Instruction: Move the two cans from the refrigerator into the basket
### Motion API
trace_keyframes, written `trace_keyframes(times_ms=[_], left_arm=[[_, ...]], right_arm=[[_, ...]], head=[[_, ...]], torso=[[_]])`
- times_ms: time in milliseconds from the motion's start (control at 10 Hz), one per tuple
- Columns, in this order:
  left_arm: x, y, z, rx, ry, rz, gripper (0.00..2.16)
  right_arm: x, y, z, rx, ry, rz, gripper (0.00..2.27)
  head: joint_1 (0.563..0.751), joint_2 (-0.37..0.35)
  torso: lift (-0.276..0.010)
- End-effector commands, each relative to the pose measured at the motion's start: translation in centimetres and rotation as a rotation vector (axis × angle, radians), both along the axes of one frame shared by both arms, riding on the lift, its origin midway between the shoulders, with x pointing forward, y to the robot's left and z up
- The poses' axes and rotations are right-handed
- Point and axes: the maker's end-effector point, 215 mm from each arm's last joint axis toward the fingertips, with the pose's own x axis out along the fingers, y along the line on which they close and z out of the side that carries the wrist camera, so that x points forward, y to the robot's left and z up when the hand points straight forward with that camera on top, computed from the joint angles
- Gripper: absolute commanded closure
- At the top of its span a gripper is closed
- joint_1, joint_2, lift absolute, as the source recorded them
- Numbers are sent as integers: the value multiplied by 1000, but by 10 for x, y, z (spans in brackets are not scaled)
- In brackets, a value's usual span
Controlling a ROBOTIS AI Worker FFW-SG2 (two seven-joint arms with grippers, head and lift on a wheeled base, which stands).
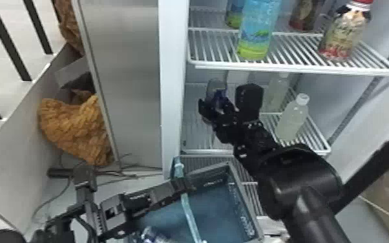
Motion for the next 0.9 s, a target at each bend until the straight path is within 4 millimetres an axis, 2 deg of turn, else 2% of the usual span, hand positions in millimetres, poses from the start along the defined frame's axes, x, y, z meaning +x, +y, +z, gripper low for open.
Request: trace_keyframes(times_ms=[0,600,800], left_arm=[[-2,-1,-1,-1,4,-1,1210],[-4,0,-5,1,11,1,1210],[-4,0,-5,1,11,1,1210]], right_arm=[[-20,4,1,10,17,16,1279],[-91,13,20,56,52,76,1279],[-112,4,21,48,75,77,1279]], head=[[695,-96],[695,-90],[695,-92]], torso=[[-219],[-219],[-219]])
